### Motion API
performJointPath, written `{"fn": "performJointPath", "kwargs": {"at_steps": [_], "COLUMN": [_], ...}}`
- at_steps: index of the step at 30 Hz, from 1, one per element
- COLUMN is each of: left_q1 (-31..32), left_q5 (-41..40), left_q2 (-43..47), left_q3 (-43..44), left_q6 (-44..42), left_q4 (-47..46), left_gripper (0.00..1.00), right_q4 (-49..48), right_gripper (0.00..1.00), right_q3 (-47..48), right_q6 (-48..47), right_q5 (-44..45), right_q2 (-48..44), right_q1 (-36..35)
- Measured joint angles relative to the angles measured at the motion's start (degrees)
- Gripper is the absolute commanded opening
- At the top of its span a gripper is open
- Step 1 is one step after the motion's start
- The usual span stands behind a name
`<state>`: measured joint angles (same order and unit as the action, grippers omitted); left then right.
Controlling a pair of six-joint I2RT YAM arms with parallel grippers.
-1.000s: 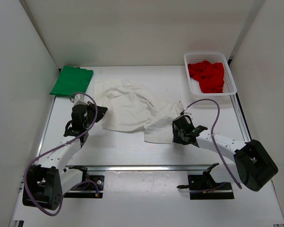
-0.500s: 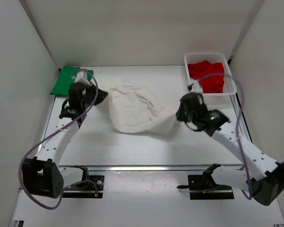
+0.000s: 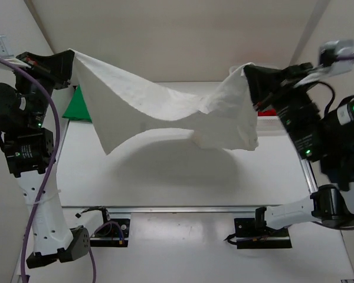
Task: Fold and stack the t-shirts
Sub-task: Flatten out the tshirt
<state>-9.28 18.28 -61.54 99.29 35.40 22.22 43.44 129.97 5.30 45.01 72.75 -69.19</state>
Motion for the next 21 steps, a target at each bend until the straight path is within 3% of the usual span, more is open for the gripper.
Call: {"fn": "performJointPath", "kwargs": {"at_steps": [1, 3, 5, 8, 11, 14, 16, 18, 21], "left_q1": [-0.2, -0.7, -1.7, -2.1, -0.6, 2.0, 3.1, 3.9, 5.4], "left_q5": [0.3, 0.8, 1.9, 2.3, 0.8, -2.1, -3.7, -4.8, -6.5], "left_q2": [-0.2, -0.7, -1.1, -1.0, -2.3, -5.4, -8.5, -13.8, -25.2], "left_q3": [1.8, 3.7, 3.5, -3.3, -13.4, -24.1, -30.2, -32.3, -27.1], "left_q6": [0.3, 0.8, 1.8, 2.9, 2.5, 1.1, 0.3, -0.1, -0.6], "left_q4": [0.3, 0.5, -0.3, -4.1, -5.5, -6.3, -6.3, -5.7, -5.1], "left_gripper": [0.00, 0.00, 0.00, 0.00, 0.00, 0.00, 0.00, 0.00, 0.00], "right_q4": [-12.1, -34.0, -36.8, -32.8, -19.9, -13.9, -10.2, -5.5, -1.4], "right_gripper": [0.01, 0.00, 0.00, 0.00, 0.00, 0.00, 0.00, 0.00, 0.00], "right_q3": [-6.5, -14.7, -9.8, -6.5, -9.6, -16.4, -18.6, -14.4, 4.6], "right_q6": [-10.1, -29.6, -35.8, -34.1, -22.0, -11.6, -6.7, -3.3, 0.5], "right_q5": [6.2, 13.6, 17.2, 15.5, 0.1, -18.6, -29.1, -38.2, -48.8], "right_q2": [-1.7, -1.8, 2.9, 8.8, 10.6, 12.9, 17.6, 26.0, 43.6], "right_q1": [-6.9, -13.5, -11.2, -1.3, 15.7, 36.3, 46.5, 52.6, 58.4]}}
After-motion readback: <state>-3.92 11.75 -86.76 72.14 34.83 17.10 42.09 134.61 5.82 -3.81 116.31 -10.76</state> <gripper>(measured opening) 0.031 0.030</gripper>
